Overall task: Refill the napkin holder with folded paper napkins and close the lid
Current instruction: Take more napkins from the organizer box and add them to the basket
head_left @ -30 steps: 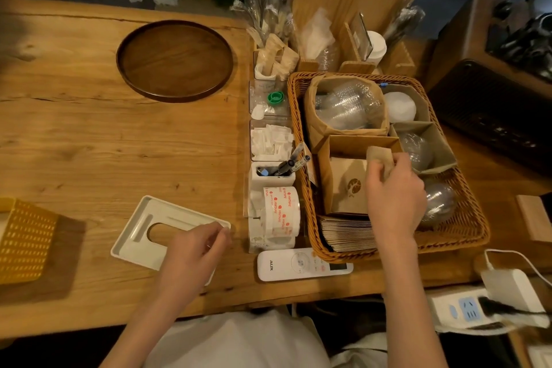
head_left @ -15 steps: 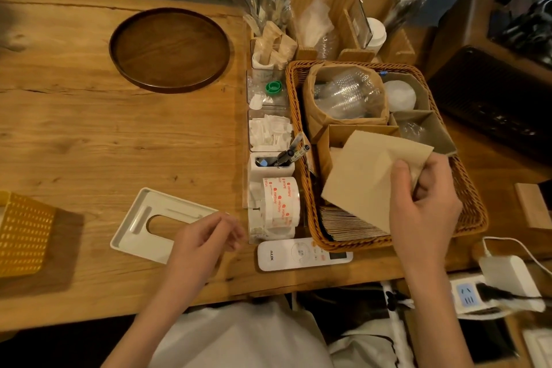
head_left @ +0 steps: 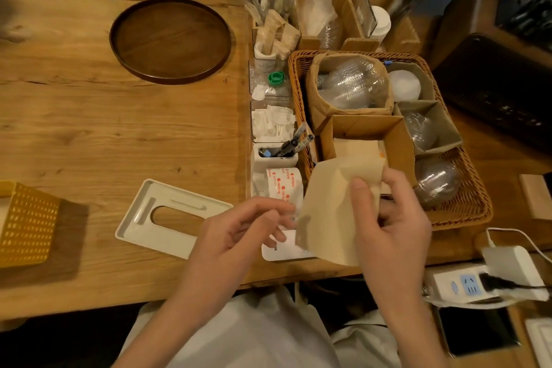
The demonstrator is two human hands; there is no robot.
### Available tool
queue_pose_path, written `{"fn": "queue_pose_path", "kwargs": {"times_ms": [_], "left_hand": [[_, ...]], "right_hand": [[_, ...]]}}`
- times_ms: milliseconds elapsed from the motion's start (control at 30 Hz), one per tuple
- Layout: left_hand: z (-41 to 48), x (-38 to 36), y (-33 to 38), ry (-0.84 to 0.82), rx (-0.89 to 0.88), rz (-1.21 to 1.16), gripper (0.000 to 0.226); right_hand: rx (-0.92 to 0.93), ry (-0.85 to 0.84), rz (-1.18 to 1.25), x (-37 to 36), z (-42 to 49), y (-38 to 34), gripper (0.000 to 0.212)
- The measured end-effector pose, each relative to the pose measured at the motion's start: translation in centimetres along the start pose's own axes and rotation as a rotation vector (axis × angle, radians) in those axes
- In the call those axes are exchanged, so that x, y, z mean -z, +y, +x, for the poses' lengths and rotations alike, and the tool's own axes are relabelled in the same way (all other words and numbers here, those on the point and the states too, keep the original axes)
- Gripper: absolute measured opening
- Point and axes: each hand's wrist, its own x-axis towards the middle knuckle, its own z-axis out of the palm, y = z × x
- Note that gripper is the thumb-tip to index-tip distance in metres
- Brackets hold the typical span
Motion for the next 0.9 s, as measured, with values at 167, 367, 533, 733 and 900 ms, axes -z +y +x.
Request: {"fn": "queue_pose_path", "kwargs": {"times_ms": [167, 367, 533, 733, 900], "left_hand": [[-0.1, 0.0, -0.4, -0.054, 0.114, -0.032, 0.032], [0.1, 1.1, -0.9, 0.061, 0.195, -0.114, 0.017], [0.4, 3.3, -1.6, 0.158, 0.245, -0.072, 0.026], [0.2, 4.9, -2.0, 0.266, 0.31, -0.114, 0.019], [-0.6, 6.4, -1.1, 0.332, 0.339, -0.205, 0.017]], "right_hand": [[-0.004, -0.229, 0.03, -3.4, -1.5, -0.1, 0.013], [0.015, -0.467, -0.014, -6.5, -2.9, 0.2, 0.04], [-0.025, -0.606, 0.088, -7.7, -3.1, -0.1, 0.044], [-0.06, -0.475, 0.147, -7.7, -2.6, 0.8, 0.028], [-0.241, -0.467, 0.128, -7.8, -1.4, 1.4, 0.032]]}}
